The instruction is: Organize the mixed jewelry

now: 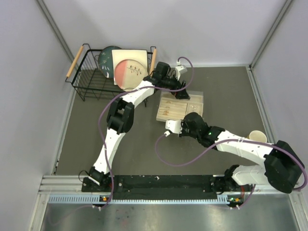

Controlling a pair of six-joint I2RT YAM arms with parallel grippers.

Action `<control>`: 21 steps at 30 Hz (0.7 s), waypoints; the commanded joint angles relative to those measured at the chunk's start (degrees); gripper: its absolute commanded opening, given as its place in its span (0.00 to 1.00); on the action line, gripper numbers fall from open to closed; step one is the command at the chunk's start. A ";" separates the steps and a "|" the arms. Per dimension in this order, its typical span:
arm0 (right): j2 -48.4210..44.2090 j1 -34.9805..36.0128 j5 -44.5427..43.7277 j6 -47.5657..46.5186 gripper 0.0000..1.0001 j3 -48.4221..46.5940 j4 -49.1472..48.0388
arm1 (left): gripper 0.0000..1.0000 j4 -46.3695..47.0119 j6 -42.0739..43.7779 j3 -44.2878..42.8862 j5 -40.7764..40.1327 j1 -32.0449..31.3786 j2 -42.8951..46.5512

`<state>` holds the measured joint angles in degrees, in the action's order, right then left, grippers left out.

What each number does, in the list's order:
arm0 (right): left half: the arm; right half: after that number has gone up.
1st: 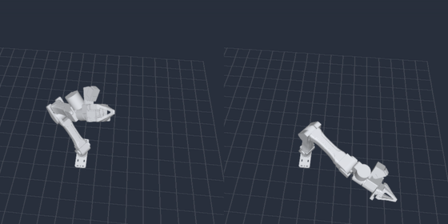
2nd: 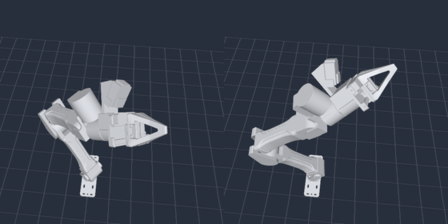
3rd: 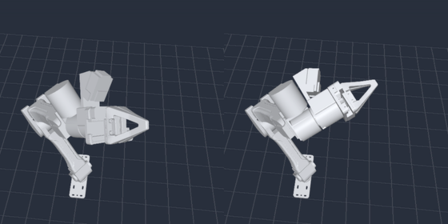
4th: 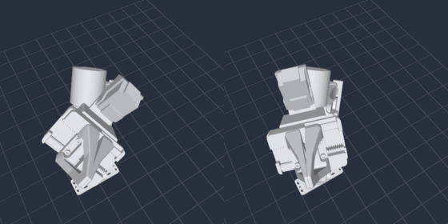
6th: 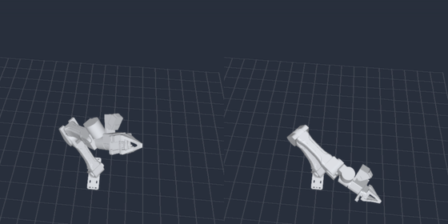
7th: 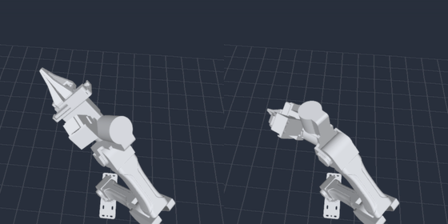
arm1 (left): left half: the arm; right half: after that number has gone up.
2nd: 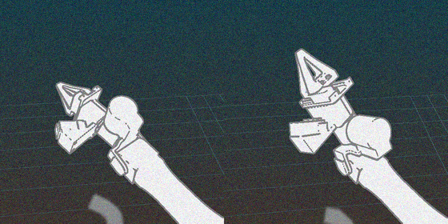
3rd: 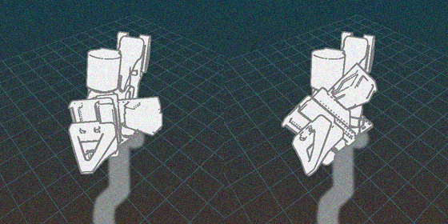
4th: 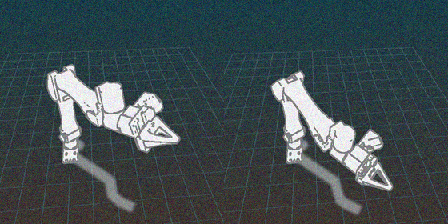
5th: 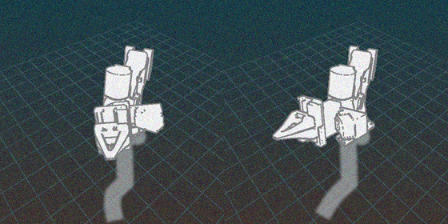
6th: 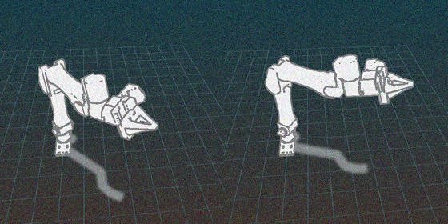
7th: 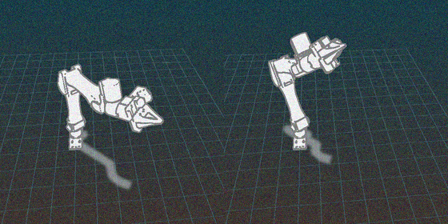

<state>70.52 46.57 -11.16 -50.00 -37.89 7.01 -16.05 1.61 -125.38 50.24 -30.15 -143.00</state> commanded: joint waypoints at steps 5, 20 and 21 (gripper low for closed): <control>1.46 -2.97 -7.39 -3.97 0.22 -8.25 -10.61 | 0.96 -1.44 -0.64 2.69 2.14 -0.17 -0.09; 3.14 -4.38 -7.84 -1.43 0.29 -10.27 -7.39 | 0.95 -1.00 -0.55 4.36 2.50 -0.17 1.58; 1.65 -4.38 -7.22 -0.55 0.30 -10.62 -5.36 | 0.95 -1.08 -0.46 4.36 2.41 -0.17 1.76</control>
<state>75.48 42.78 -19.33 -53.71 -45.50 -2.42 -15.94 1.32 -123.35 50.83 -30.35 -141.91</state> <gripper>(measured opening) 0.289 0.954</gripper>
